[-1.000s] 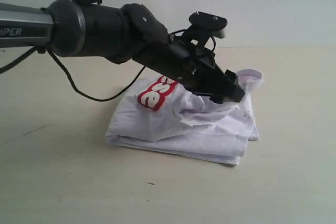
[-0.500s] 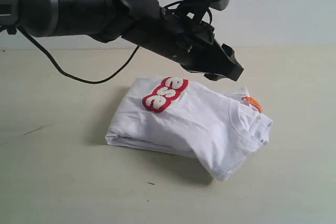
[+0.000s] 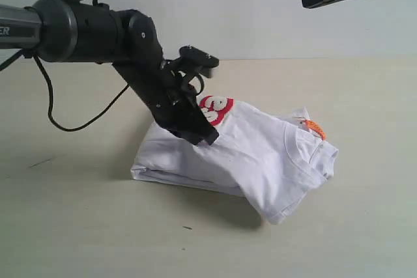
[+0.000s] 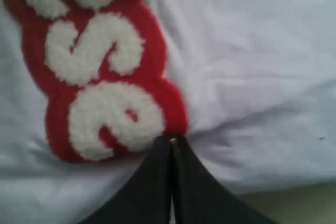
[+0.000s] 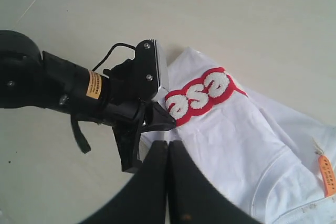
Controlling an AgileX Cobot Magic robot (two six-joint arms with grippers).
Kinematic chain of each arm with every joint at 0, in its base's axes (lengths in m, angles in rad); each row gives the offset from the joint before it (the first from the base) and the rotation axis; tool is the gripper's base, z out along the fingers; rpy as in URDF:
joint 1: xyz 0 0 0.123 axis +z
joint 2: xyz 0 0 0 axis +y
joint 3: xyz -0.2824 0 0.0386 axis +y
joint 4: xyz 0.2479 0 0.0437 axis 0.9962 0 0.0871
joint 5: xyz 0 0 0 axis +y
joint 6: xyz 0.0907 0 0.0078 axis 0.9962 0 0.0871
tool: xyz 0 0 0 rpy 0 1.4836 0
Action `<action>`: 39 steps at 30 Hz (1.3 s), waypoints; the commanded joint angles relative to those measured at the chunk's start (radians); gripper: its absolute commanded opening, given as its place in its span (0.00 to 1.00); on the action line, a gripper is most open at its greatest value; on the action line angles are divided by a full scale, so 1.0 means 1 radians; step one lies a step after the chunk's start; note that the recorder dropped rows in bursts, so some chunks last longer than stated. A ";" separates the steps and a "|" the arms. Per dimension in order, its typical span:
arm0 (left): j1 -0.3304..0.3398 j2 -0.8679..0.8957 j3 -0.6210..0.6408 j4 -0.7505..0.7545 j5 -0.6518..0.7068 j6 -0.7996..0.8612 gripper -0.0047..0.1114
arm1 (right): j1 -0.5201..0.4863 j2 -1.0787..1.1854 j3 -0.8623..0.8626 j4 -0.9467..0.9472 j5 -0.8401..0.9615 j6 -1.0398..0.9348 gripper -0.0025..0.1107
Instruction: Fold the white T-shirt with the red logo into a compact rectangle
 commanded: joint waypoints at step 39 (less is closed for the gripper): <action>0.135 -0.216 0.216 -0.272 -0.227 0.282 0.04 | 0.001 0.000 -0.003 -0.001 -0.027 -0.006 0.02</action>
